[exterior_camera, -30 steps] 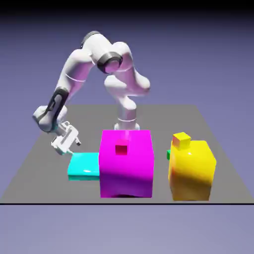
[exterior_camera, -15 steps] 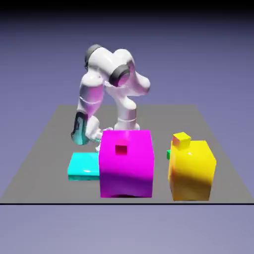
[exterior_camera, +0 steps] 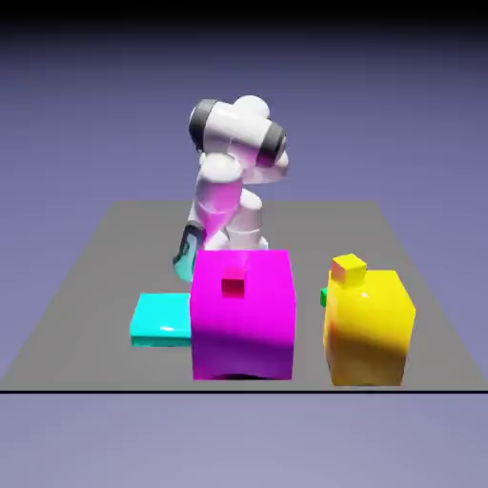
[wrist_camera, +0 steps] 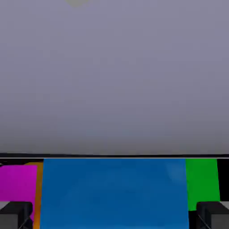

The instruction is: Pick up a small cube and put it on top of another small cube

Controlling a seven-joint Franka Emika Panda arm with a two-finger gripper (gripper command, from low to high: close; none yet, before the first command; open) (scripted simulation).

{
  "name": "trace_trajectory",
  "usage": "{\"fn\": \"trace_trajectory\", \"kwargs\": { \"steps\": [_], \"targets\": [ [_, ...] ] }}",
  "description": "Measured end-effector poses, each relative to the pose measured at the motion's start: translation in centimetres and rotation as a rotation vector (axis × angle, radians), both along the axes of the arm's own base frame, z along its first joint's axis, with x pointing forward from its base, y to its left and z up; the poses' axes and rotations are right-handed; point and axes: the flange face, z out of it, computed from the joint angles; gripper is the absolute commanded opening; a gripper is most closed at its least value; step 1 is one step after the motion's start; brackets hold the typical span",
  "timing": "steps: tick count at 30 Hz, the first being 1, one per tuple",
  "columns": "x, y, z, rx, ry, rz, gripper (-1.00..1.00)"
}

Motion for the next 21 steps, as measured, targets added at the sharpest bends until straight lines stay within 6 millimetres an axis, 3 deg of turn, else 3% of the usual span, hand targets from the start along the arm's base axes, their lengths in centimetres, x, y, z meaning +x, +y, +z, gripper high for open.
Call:
{"fn": "trace_trajectory", "kwargs": {
  "steps": [5, 6, 13, 18, 21],
  "targets": [
    [-2.3, -3.2, 2.4, 0.001, 0.000, -0.001, -1.00],
    [-1.5, -2.3, 2.6, 0.021, -0.035, 0.075, -1.00],
    [0.9, -7.1, 2.7, 0.012, -0.237, 0.166, -1.00],
    [1.6, -12.1, 3.3, -0.057, -0.377, 0.208, -1.00],
    [3.8, -17.1, 5.6, -0.159, -0.460, 0.201, -1.00]
  ]
}}
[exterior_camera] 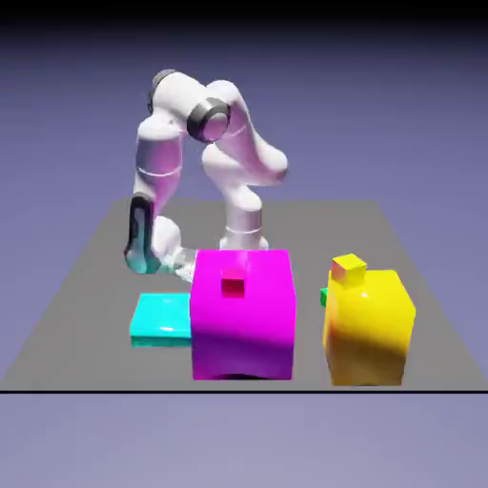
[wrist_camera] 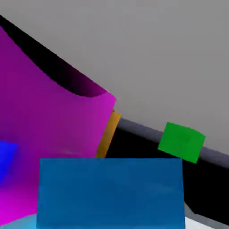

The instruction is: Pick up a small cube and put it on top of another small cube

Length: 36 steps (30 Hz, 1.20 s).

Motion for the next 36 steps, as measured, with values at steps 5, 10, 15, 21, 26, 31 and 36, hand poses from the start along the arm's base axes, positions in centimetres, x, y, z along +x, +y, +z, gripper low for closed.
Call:
{"fn": "trace_trajectory", "kwargs": {
  "steps": [5, 10, 15, 21, 26, 31, 36],
  "targets": [
    [4.0, -5.7, 4.9, -0.107, -0.064, -0.009, -1.00],
    [10.0, -6.4, 10.4, -0.129, -0.039, 0.036, -1.00],
    [15.5, -5.9, 17.2, -0.164, -0.013, 0.072, -1.00],
    [22.1, 2.1, 20.8, -0.116, 0.116, 0.211, -1.00],
    [25.8, 12.5, 21.7, -0.062, 0.278, 0.372, -1.00],
    [26.7, 23.6, 22.6, -0.036, 0.454, 0.527, -1.00],
    [27.1, 27.5, 22.1, -0.011, 0.490, 0.509, -1.00]
  ]
}}
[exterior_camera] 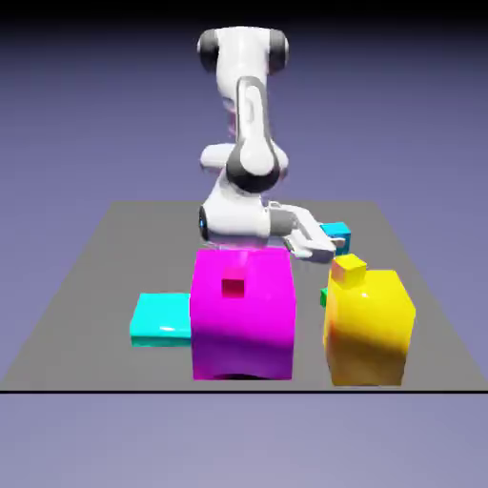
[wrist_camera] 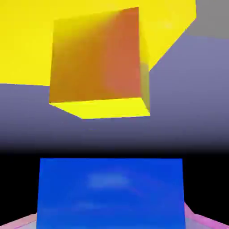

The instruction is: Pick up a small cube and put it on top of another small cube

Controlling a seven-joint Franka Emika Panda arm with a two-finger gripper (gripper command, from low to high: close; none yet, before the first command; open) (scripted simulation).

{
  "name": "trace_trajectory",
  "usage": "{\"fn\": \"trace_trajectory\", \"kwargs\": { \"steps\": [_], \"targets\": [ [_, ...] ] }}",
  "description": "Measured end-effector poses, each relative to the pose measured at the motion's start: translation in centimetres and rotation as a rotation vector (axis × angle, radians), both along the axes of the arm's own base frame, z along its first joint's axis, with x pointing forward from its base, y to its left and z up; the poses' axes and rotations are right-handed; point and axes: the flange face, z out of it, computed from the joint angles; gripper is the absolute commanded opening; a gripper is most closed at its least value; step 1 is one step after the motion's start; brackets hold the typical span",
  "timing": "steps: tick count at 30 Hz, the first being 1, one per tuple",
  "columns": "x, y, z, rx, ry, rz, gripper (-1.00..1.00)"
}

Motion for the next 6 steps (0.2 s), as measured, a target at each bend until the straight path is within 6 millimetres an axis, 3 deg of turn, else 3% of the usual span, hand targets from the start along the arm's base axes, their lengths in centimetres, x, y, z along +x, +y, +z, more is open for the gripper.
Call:
{"fn": "trace_trajectory", "kwargs": {
  "steps": [1, 2, 4, 6],
  "targets": [
    [-1.0, 4.3, -1.2, -0.001, 0.000, 0.051, -1.00],
    [-0.7, 3.5, -1.7, -0.001, 0.001, 0.015, 1.00],
    [-0.7, 3.7, -1.7, -0.002, 0.001, 0.021, 1.00],
    [0.2, -1.7, 0.8, -0.001, 0.001, -0.007, 1.00]
  ]
}}
